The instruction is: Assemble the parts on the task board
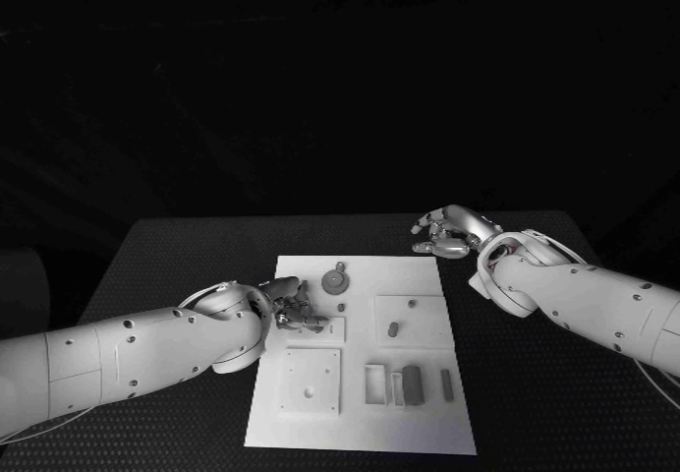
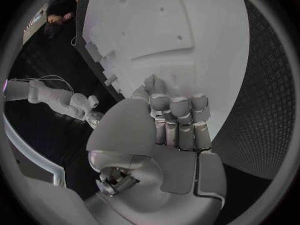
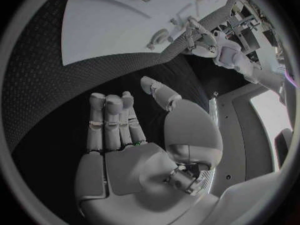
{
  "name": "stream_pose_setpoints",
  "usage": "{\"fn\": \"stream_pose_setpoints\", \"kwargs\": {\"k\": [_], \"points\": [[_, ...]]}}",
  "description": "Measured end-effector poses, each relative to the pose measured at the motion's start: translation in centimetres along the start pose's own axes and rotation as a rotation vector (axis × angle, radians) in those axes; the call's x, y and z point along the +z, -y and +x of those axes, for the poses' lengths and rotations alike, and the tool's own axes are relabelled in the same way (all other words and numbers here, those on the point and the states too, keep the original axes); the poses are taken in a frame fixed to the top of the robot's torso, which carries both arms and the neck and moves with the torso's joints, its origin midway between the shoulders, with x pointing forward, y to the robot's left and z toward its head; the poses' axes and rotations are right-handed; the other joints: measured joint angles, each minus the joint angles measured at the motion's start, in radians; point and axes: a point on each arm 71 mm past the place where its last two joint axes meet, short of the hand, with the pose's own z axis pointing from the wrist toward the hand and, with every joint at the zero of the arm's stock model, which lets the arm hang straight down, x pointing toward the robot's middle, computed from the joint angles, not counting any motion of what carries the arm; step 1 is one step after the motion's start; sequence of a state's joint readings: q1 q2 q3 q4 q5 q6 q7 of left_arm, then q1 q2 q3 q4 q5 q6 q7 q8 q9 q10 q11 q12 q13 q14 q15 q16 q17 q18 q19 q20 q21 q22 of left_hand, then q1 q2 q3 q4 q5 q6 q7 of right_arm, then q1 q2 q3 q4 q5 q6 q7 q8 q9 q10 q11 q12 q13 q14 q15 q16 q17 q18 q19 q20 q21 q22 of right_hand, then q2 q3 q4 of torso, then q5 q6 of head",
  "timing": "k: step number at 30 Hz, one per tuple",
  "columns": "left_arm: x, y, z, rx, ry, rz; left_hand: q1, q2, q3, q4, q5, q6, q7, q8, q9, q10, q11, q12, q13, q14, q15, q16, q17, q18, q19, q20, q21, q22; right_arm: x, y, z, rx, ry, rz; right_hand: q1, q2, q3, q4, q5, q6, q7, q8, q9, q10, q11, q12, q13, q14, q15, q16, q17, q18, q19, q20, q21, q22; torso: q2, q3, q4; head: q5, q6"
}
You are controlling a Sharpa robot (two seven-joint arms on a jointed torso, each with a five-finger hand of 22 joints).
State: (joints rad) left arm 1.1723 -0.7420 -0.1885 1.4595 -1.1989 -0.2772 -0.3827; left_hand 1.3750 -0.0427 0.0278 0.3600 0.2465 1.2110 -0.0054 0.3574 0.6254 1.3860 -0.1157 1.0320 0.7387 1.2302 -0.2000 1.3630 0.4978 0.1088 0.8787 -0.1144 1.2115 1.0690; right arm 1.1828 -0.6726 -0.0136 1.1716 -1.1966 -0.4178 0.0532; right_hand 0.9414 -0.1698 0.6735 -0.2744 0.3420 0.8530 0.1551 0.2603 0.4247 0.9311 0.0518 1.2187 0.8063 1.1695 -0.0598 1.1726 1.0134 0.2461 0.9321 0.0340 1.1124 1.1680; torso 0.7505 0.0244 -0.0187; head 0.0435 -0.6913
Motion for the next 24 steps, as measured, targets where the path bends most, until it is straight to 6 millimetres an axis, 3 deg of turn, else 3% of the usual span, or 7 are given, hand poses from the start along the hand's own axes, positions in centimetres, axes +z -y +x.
{"fn": "stream_pose_setpoints", "kwargs": {"k": [14,24], "points": [[0.2,0.4,-1.2,-0.048,-0.001,-0.008,0.015,-0.015,0.015,0.002,-0.007,0.004,-0.004,0.012,0.005,-0.001,0.001,0.005,0.0,0.0,0.001,0.005,0.0,0.0,-0.011,0.004,0.014,0.001,0.0,0.0,0.0,0.0,0.0,0.0,0.0,0.0,0.0,0.0,0.005,0.001,-0.002,0.0,0.0,0.0,0.0,0.0,-0.001,0.0,0.0,0.0,-0.001,0.0,0.0,0.0,0.0,-0.001,0.0,0.0009,-0.0003,0.003,0.002],[0.3,0.5,-2.1,-0.086,-0.039,-0.028,0.023,-0.023,0.016,0.003,0.023,0.009,-0.009,0.023,0.005,-0.001,0.001,0.009,-0.001,0.002,0.004,0.005,0.0,-0.003,-0.019,0.005,0.016,0.001,0.0,0.0,0.0,0.0,-0.001,0.0,0.0,0.0,0.0,0.0,0.01,0.004,-0.001,0.0,0.0,0.0,0.0,0.0,-0.002,0.0,0.0,0.0,-0.001,0.0,0.0,0.0,0.0,-0.001,-0.001,0.0008,-0.0001,0.005,0.002]]}}
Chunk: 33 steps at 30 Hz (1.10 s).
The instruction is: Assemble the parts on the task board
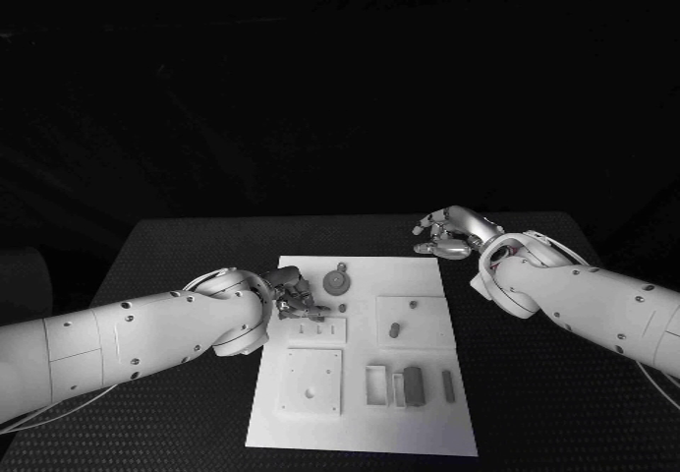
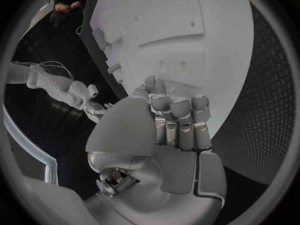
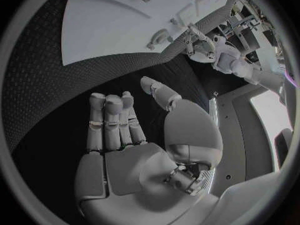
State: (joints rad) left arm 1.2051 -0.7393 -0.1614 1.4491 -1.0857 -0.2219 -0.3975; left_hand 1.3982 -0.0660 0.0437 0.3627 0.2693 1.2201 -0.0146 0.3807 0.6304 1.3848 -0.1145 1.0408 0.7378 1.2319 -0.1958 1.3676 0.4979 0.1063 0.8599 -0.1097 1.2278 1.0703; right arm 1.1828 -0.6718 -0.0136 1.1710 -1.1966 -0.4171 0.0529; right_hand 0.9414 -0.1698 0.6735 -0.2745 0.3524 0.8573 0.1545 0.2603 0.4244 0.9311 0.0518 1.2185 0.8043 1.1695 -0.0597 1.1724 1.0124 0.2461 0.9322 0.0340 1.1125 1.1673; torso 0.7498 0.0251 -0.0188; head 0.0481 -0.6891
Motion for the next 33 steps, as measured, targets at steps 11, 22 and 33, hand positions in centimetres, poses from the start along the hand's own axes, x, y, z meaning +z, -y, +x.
{"fn": "stream_pose_setpoints", "kwargs": {"k": [11,22,33], "points": [[0.1,0.6,0.1,0.037,-0.046,-0.011,0.004,-0.004,-0.002,-0.002,0.07,0.0,0.0,0.01,0.0,-0.003,-0.003,0.004,-0.001,-0.003,0.003,0.004,0.001,-0.008,-0.01,0.003,0.011,-0.002,0.0,0.0,0.0,0.0,0.0,0.0,0.0,0.0,0.0,0.0,0.0,-0.003,0.003,0.0,0.0,0.0,0.0,0.0,0.0,0.0,0.0,0.0,0.0,0.0,0.0,0.0,0.0,0.0,0.0,-0.0006,0.0004,0.001,-0.003],[0.3,1.2,0.4,0.144,-0.031,-0.006,0.0,0.0,-0.003,-0.003,0.07,-0.002,0.002,0.017,0.0,-0.003,-0.003,0.004,-0.001,-0.007,0.006,0.004,0.001,-0.006,-0.01,0.003,0.011,-0.003,0.0,0.0,0.0,0.0,-0.001,0.0,0.0,0.0,0.0,0.0,0.0,-0.003,0.003,0.0,0.0,0.0,0.0,0.0,-0.001,0.0,0.0,0.0,0.0,0.0,-0.003,0.003,0.0,-0.001,0.001,-0.0008,0.0011,0.001,-0.006],[0.5,1.4,0.5,0.207,-0.014,-0.003,-0.005,0.005,-0.004,-0.005,0.07,-0.002,0.002,0.018,0.0,-0.003,-0.003,0.004,-0.002,-0.008,0.008,0.004,0.001,-0.006,-0.01,0.003,0.011,-0.005,0.0,0.0,0.0,0.0,-0.002,0.0,0.0,0.0,0.0,0.0,0.004,-0.004,0.001,0.0,0.0,0.0,0.0,0.0,-0.001,0.0,0.0,0.0,-0.001,0.0,-0.004,0.004,0.0,-0.001,0.001,-0.0014,0.0005,0.002,-0.006]]}}
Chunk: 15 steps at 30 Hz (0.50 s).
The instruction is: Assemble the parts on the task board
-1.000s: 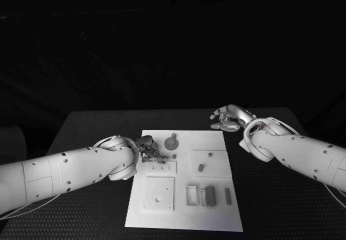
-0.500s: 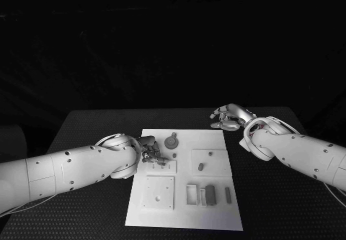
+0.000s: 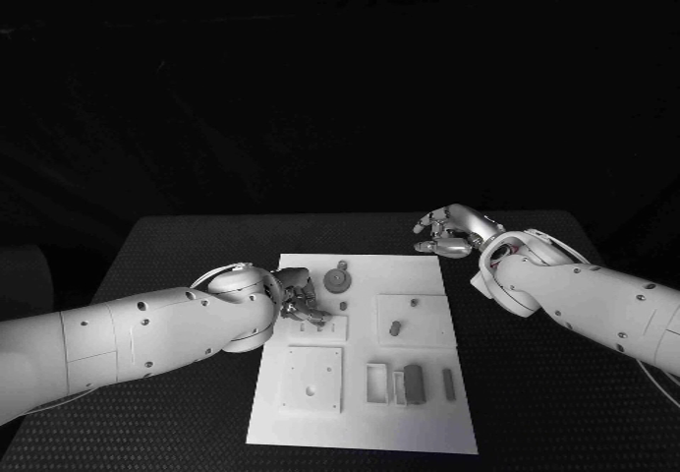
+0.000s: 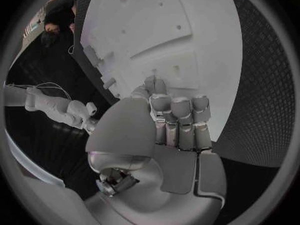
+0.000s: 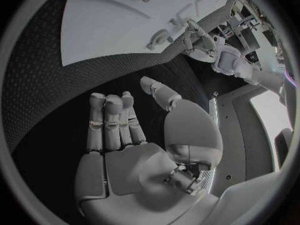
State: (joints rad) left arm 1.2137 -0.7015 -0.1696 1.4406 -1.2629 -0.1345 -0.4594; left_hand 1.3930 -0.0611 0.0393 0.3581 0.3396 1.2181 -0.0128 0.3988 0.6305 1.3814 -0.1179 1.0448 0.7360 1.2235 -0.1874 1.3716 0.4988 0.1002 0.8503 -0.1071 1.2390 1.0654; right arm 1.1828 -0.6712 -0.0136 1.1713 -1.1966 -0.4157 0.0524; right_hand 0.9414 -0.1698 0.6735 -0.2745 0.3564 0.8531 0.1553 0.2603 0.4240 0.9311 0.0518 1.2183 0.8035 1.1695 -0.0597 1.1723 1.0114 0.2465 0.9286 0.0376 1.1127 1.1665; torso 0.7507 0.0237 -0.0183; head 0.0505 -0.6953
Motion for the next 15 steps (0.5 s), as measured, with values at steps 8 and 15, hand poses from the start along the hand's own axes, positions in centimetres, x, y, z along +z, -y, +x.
{"fn": "stream_pose_setpoints", "kwargs": {"k": [8,15], "points": [[0.01,-0.08,0.12,0.017,-0.004,-0.003,-0.01,0.009,0.0,0.0,0.0,0.0,0.0,0.0,0.0,0.0,0.0,0.0,-0.001,-0.002,0.002,0.0,0.0,0.0,0.0,0.0,0.004,-0.001,-0.01,0.0,0.0,0.0,0.0,0.0,0.0,0.0,0.0,0.0,0.0,0.001,-0.001,0.0,-0.001,0.0,0.0,0.0,0.0,0.0,0.0,0.0,0.0,0.0,0.0,0.0,0.0,0.0,0.0,-0.0001,-0.0005,0.0,-0.003],[0.02,-0.18,0.34,0.024,-0.012,-0.005,-0.027,0.003,-0.001,-0.001,0.0,0.0,0.0,0.0,0.024,0.0,0.0,0.004,-0.002,-0.002,0.002,0.0,0.0,0.0,-0.004,0.004,0.004,-0.004,-0.01,0.01,0.0,0.0,-0.001,0.0,0.0,0.0,0.0,0.0,0.0,0.001,-0.002,0.0,-0.001,0.0,0.0,0.0,-0.001,0.0,0.0,0.0,0.0,0.0,0.0,0.0,0.0,0.0,0.0,0.0001,0.0,-0.001,-0.005]]}}
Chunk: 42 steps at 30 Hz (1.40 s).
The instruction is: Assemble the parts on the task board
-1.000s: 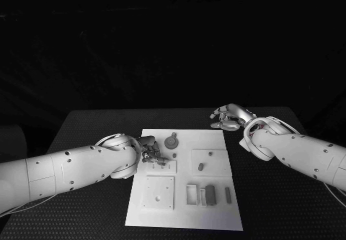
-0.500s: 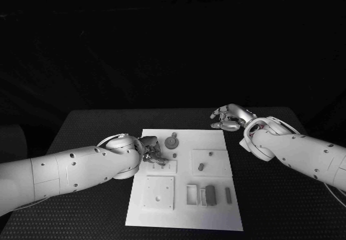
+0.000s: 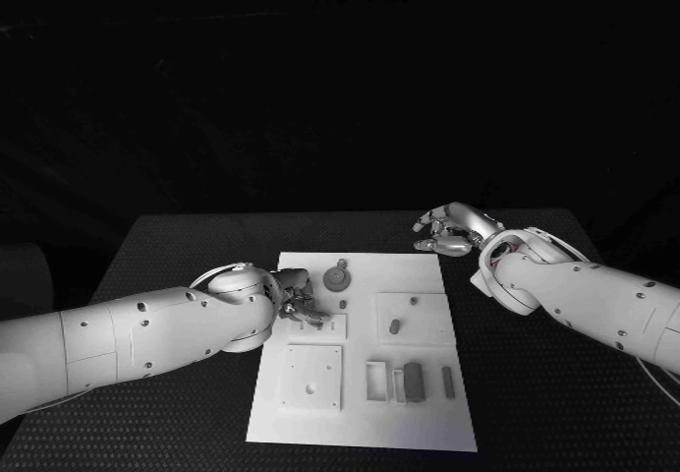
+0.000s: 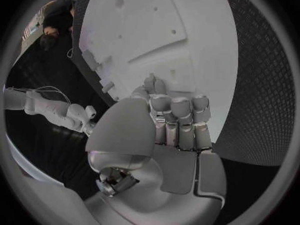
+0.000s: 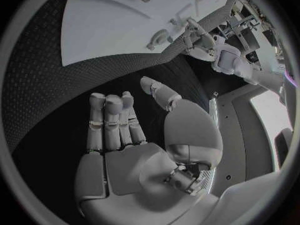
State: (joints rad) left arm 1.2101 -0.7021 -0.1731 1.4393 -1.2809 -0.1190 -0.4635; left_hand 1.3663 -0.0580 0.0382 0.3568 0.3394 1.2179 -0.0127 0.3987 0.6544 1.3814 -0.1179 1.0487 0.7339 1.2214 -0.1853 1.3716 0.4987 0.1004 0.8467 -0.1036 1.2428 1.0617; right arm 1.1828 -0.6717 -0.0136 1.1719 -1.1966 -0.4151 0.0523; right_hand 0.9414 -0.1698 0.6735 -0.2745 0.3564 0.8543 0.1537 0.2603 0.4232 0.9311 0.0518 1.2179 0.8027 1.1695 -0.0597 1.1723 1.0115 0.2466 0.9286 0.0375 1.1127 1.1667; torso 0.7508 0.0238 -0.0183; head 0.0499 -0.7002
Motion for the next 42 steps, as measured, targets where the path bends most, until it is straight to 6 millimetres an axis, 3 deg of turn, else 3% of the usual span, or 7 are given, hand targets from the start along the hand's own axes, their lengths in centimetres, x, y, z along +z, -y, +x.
{"fn": "stream_pose_setpoints", "kwargs": {"k": [5,8,15,17,30,32,42], "points": [[-0.01,0.03,0.15,0.001,-0.004,0.001,-0.032,0.001,0.003,-0.003,0.0,0.0,0.0,0.0,0.056,0.0,0.0,0.0,-0.002,0.001,-0.001,0.0,0.0,0.0,-0.003,-0.003,0.004,-0.004,-0.01,0.01,-0.01,0.0,0.0,0.0,0.0,0.0,0.0,0.0,0.0,0.0,0.0,0.0,0.0,0.0,0.0,0.0,0.0,0.0,0.0,0.0,0.0,0.0,0.0,0.0,0.0,0.0,0.0,0.0,-0.0001,0.0,0.0],[0.0,-0.04,0.33,0.002,-0.009,0.0,-0.078,0.003,0.024,-0.041,0.0,0.0,0.0,0.0,0.062,0.0,0.0,0.0,-0.005,0.001,-0.001,0.0,-0.002,0.0,-0.004,-0.004,0.011,-0.01,-0.02,0.04,-0.02,0.0,0.0,0.001,0.0,0.0,0.0,0.0,0.0,0.0,0.0,0.0,0.0,0.0,0.0,0.004,0.0,0.0,0.0,0.0,0.0,0.0,0.0,0.0,0.0,0.0,0.0,0.0,-0.0003,0.0,-0.001],[0.01,-0.12,0.4,0.003,-0.011,-0.003,-0.318,0.011,0.253,-0.335,0.0,0.005,0.001,-0.008,0.07,0.003,-0.003,0.004,-0.015,0.002,-0.002,0.0,-0.007,0.0,-0.007,0.0,0.031,-0.032,-0.04,0.08,-0.04,-0.001,0.0,0.002,0.0,0.0,0.0,0.0,0.0,-0.003,0.0,0.0,0.0,0.0,0.0,0.005,0.0,0.0,0.0,-0.001,0.0,0.0,0.0,0.0,0.0,0.0,-0.001,0.0,0.0003,-0.001,-0.001],[0.02,-0.15,0.41,0.003,-0.011,-0.004,-0.37,0.016,0.306,-0.392,-0.002,0.008,0.0,-0.008,0.073,0.005,-0.004,0.005,-0.018,0.002,-0.002,0.0,-0.008,0.0,-0.007,0.0,0.035,-0.037,-0.03,0.07,-0.04,-0.001,0.0,0.002,0.0,0.0,0.0,0.0,0.0,-0.001,0.002,0.0,0.0,0.0,0.0,0.005,-0.001,0.0,0.0,-0.001,0.0,0.0,0.0,0.0,0.0,0.0,-0.001,0.0,0.0004,-0.001,-0.001],[0.02,-0.18,0.41,0.005,-0.013,-0.005,-0.429,0.016,0.356,-0.442,-0.012,0.008,0.0,-0.012,0.077,0.007,-0.004,0.008,-0.021,0.003,-0.002,0.0,-0.009,0.0,-0.001,-0.002,0.043,-0.048,-0.05,0.11,-0.06,-0.001,0.0,0.002,0.0,0.0,0.0,0.0,0.0,0.0,0.004,0.0,0.0,0.0,0.0,0.005,-0.001,0.0,0.0,-0.001,-0.001,0.0,0.0,0.0,0.0,-0.001,-0.001,-0.0001,0.0,0.0,-0.002],[0.02,-0.18,0.42,0.005,-0.013,-0.006,-0.447,0.01,0.389,-0.475,-0.035,0.008,0.0,-0.012,0.078,0.007,-0.003,0.008,-0.022,0.003,-0.002,0.0,-0.01,0.0,-0.001,-0.002,0.043,-0.051,-0.06,0.11,-0.06,-0.001,0.0,0.002,0.0,0.0,0.0,0.0,0.0,0.0,0.004,0.0,0.0,0.0,0.0,0.005,-0.001,0.0,0.0,-0.001,-0.001,0.0,0.0,0.0,0.0,-0.001,0.0,-0.0001,0.0001,0.0,-0.002],[0.04,-0.12,0.42,0.003,-0.012,-0.004,-0.497,-0.028,0.503,-0.53,-0.158,0.005,0.003,-0.028,0.076,0.009,-0.002,0.008,-0.024,0.005,0.0,0.0,-0.012,0.0,0.004,-0.003,0.047,-0.063,-0.08,0.12,-0.08,-0.001,0.0,0.002,0.0,0.0,0.0,0.0,0.0,0.0,0.003,0.0,-0.001,0.0,0.0,0.005,-0.002,0.0,0.0,-0.001,-0.001,0.0,0.0,0.0,0.0,-0.001,0.0,-0.0002,0.0001,-0.002,-0.001]]}}
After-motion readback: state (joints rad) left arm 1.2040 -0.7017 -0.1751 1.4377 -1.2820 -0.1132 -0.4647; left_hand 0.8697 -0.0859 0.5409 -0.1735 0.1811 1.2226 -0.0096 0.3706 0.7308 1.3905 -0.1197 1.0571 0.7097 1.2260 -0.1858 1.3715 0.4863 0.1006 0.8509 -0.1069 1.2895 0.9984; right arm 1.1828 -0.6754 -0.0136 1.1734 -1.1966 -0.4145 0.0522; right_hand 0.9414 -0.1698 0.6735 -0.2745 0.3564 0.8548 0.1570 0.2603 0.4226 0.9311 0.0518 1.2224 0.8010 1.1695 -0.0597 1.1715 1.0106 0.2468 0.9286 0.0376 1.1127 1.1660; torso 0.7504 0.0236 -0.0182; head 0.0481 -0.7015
